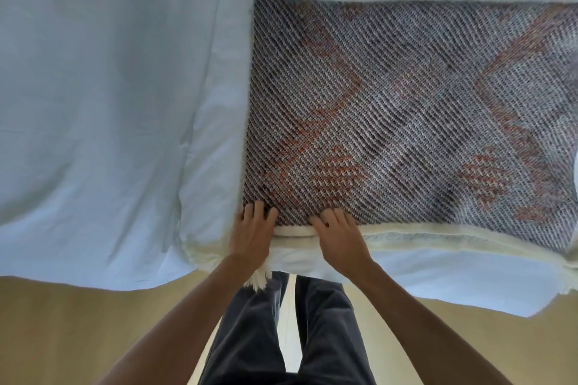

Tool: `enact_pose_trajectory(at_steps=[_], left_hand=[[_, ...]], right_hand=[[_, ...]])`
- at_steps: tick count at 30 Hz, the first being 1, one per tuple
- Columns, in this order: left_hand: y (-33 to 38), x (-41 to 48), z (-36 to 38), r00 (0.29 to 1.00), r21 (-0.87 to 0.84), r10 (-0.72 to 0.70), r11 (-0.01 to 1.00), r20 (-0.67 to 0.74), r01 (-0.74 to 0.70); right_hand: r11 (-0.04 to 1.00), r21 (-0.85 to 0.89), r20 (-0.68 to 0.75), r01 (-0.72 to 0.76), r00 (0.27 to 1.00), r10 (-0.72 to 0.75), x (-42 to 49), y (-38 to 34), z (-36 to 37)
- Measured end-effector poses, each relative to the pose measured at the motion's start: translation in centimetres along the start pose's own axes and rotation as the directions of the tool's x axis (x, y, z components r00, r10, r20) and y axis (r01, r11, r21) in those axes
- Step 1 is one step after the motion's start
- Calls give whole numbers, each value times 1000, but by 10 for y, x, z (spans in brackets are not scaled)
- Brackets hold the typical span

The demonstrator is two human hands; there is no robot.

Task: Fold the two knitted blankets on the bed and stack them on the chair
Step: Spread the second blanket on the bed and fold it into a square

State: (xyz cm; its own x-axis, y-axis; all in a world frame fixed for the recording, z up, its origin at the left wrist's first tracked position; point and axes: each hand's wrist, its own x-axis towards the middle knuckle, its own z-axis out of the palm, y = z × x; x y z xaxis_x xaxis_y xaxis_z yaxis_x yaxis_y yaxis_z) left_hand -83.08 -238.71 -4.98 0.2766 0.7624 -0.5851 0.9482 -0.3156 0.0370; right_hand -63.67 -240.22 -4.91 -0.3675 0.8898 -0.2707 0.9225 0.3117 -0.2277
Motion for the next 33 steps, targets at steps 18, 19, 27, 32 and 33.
enact_pose_trajectory(at_steps=[18, 19, 27, 32, 33], left_hand=[[-27, -15, -14, 989, 283, 105, 950, 106, -131], [-22, -16, -14, 986, 278, 116, 950, 117, -145], [37, 4, -24, 976, 199, 219, 955, 20, -218], [107, 34, -32, 951, 193, 299, 940, -72, -281], [122, 39, -35, 952, 190, 293, 943, -88, -273]], right_hand=[[985, 16, 68, -172, 983, 170, -28, 0, 1], [983, 40, 66, -176, 983, 174, -32, 2, -2], [853, -7, -40, -521, 853, 521, -88, 104, -32], [863, -126, -66, -490, 872, 485, -110, 172, -21], [882, -126, -89, -454, 891, 446, -110, 181, -17]])
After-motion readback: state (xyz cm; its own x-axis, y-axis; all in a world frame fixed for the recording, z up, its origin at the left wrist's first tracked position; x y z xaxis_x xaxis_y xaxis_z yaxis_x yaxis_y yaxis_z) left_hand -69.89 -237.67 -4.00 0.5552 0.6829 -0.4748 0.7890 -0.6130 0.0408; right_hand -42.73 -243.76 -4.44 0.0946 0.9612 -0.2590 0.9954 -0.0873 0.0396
